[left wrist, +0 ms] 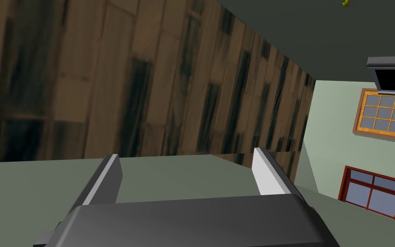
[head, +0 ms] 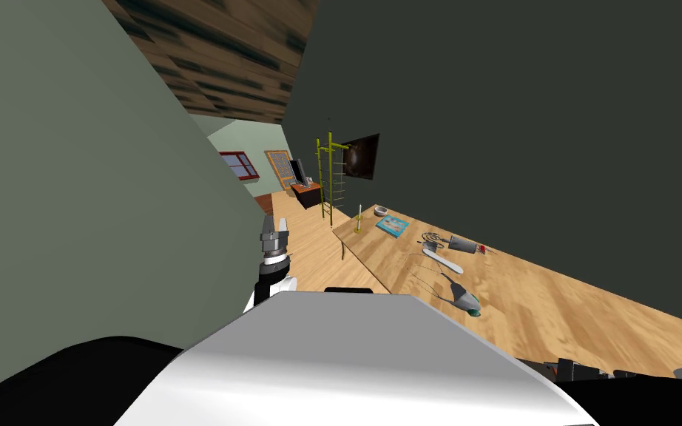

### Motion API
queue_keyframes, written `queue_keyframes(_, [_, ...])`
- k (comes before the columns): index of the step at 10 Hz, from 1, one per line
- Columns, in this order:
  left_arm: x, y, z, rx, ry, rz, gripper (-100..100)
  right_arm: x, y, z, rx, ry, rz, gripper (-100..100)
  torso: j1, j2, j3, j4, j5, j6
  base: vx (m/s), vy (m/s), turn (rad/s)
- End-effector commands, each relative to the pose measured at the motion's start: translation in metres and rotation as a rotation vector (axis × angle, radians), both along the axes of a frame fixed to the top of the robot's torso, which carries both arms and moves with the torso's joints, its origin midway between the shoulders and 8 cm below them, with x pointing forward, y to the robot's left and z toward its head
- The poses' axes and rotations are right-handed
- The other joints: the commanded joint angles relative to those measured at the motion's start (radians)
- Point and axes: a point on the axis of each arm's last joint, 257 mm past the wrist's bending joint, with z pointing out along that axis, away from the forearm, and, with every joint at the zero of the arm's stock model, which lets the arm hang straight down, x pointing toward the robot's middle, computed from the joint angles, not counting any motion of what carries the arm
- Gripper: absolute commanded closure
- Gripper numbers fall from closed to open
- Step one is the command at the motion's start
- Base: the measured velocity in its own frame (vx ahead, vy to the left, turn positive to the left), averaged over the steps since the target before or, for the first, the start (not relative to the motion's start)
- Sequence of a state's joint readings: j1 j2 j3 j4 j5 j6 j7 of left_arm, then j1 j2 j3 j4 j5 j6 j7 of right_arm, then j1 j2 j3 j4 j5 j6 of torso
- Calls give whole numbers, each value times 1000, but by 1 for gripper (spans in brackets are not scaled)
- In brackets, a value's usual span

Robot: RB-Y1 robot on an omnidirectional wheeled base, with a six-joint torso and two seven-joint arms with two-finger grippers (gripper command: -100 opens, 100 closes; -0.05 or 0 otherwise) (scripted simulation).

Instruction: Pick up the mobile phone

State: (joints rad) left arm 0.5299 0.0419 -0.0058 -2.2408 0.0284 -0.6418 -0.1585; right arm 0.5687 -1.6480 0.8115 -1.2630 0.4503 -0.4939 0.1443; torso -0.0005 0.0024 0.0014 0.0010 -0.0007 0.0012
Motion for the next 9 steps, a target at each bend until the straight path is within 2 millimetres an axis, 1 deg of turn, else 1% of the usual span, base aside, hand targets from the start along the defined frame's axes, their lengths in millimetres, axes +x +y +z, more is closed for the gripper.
queue_keyframes(1, [0, 0, 0, 0, 0, 0, 0, 0, 0, 0, 0, 0, 0, 100, 0, 0, 0, 0, 0, 0, 0, 0, 0])
queue_keyframes(3, [0, 0, 0, 0, 0, 0, 0, 0, 0, 0, 0, 0, 1, 100, 0, 0, 0, 0, 0, 0, 0, 0, 0])
queue_keyframes(4, [0, 0, 0, 0, 0, 0, 0, 0, 0, 0, 0, 0, 1, 0, 0, 0, 0, 0, 0, 0, 0, 0, 0])
queue_keyframes(5, [0, 0, 0, 0, 0, 0, 0, 6, -1, 8, -3, -1, 7, 100, 0, 0, 0, 0, 0, 0, -10, 8, -62])
queue_keyframes(7, [0, 0, 0, 0, 0, 0, 0, 15, -4, 19, -4, -1, 16, 100, 2, 1, 1, 0, 1, 1, -20, 18, -74])
queue_keyframes(8, [0, 0, 0, 0, 0, 0, 0, 12, -4, 16, -4, -1, 14, 100, 2, 1, 1, 0, 1, 1, -10, 6, -10])
queue_keyframes(9, [0, 0, 0, 0, 0, 0, 0, 12, -4, 17, -4, -1, 14, 0, 1, 1, 1, 0, 1, 1, 0, 0, 0])
